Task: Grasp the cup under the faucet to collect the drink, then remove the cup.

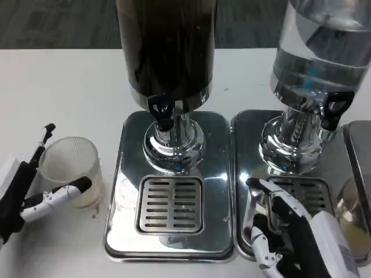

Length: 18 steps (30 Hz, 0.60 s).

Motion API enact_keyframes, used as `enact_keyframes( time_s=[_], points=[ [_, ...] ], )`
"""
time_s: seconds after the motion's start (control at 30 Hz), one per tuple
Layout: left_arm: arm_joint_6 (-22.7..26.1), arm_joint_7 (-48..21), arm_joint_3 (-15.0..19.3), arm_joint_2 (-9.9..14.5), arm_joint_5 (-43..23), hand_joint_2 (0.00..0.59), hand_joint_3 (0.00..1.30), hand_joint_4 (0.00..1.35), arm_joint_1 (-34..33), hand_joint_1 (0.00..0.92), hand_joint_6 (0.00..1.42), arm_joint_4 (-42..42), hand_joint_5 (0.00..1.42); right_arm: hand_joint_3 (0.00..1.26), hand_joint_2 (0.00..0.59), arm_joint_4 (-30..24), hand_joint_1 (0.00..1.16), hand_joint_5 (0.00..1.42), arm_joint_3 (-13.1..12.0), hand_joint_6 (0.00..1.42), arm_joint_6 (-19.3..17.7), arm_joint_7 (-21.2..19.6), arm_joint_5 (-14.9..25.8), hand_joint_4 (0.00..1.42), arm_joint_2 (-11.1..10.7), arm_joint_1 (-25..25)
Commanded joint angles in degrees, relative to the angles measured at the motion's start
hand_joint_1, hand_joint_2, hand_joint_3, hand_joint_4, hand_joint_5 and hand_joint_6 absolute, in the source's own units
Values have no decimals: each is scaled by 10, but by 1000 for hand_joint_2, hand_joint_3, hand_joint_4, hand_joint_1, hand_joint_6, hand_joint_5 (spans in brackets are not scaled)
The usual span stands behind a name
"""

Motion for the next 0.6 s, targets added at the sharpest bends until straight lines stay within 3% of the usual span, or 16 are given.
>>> enact_keyframes(
  time_s=[0.03,0.4,0.6],
  points=[
    [5,-4,1,-12,-4,37,0,0,-5,112,116,8,61,230,586,-1,442,147,1,266,6,0,1,164,1,-3],
    [13,-17,-6,-36,-1,38,0,0,-25,111,117,16,62,231,586,-11,442,154,-3,268,11,-5,0,164,1,10],
    [14,-14,-6,-40,1,68,0,0,-31,122,152,18,108,232,586,-13,442,157,-3,279,10,-5,-1,164,2,12]
  ],
)
